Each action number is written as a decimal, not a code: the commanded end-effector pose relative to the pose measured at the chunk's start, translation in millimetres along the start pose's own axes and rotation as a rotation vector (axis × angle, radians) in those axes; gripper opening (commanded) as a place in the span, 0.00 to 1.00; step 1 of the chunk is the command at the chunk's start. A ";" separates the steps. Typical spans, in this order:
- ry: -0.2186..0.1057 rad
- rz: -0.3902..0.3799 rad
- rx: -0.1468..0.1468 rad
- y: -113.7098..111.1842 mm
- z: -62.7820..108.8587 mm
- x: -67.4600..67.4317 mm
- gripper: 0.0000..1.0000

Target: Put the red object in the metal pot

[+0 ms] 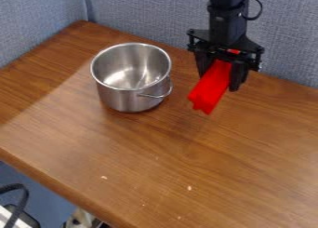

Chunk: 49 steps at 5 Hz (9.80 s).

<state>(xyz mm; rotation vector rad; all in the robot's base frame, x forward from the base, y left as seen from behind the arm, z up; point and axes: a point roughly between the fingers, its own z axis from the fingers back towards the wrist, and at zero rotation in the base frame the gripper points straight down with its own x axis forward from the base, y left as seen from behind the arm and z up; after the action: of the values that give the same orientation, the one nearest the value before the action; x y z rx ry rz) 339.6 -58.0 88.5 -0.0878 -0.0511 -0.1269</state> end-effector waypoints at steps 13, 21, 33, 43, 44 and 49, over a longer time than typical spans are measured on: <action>0.022 0.142 0.134 129.0 27.6 -39.3 1.00; 0.066 0.112 0.180 130.9 -12.0 -35.3 0.00; 0.092 0.100 0.231 117.0 6.7 -44.7 0.00; 0.128 0.091 0.263 106.0 9.8 -46.2 1.00; 0.128 0.089 0.261 104.4 8.8 -45.1 1.00; 0.130 0.081 0.248 97.2 0.2 -39.4 1.00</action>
<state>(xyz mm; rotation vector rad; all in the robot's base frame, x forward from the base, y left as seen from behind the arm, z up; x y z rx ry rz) 304.9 47.2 65.7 0.1564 0.1157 -0.0297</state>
